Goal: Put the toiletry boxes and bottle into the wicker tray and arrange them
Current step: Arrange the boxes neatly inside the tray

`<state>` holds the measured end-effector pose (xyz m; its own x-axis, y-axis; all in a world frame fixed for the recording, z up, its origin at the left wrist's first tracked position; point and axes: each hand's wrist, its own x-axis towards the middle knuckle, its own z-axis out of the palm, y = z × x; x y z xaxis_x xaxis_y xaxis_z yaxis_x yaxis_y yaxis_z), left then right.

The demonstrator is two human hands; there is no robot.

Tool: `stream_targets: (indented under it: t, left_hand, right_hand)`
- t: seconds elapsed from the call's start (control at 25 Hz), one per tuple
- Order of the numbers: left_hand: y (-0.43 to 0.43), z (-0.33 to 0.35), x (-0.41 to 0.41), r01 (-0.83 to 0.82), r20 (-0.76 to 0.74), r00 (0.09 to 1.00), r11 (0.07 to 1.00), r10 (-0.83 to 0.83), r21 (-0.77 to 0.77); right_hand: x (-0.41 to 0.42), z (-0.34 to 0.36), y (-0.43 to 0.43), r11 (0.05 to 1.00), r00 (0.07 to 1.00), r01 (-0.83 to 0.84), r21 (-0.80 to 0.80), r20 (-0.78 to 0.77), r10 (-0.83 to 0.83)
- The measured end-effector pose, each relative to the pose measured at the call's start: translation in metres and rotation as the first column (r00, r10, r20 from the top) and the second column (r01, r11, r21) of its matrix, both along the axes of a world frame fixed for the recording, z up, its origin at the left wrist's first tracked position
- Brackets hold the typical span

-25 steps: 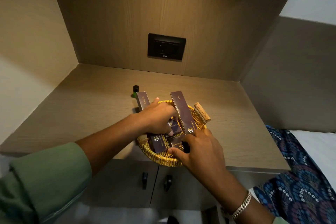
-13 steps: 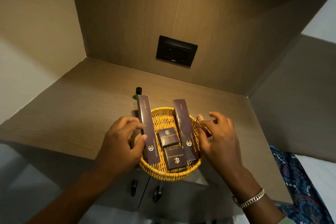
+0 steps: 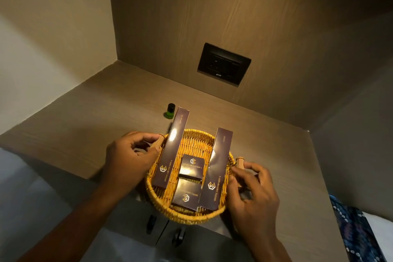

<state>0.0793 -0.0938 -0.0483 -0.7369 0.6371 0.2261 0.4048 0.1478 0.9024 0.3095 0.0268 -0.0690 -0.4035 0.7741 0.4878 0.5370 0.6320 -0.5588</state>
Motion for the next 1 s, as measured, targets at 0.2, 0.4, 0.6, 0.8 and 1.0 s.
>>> stream_targets:
  t: [0.2,0.4,0.6,0.8,1.0]
  left_hand:
    - [0.006,0.004,-0.015,-0.021,0.069,0.997,1.0,0.021,0.004]
    - [0.014,0.01,-0.027,0.026,0.196,0.981,0.996,-0.008,-0.09]
    - [0.021,0.017,-0.028,-0.03,0.261,0.963,0.992,0.062,-0.126]
    - [0.014,0.018,-0.031,0.06,0.155,0.987,0.981,-0.031,-0.185]
    - [0.01,0.02,-0.034,0.083,0.111,0.992,0.973,-0.06,-0.214]
  right_hand:
    - [-0.015,0.023,0.009,0.996,0.996,-0.01,-0.089,0.085,0.018]
    - [-0.102,0.09,0.055,0.957,0.957,-0.286,0.05,0.061,0.283]
    - [-0.237,0.109,0.085,0.875,0.737,-0.408,-0.262,0.471,0.485]
    - [-0.277,0.082,0.101,0.9,0.492,-0.256,-0.352,0.755,0.435]
    - [-0.272,0.091,0.105,0.913,0.55,-0.297,-0.279,0.732,0.402]
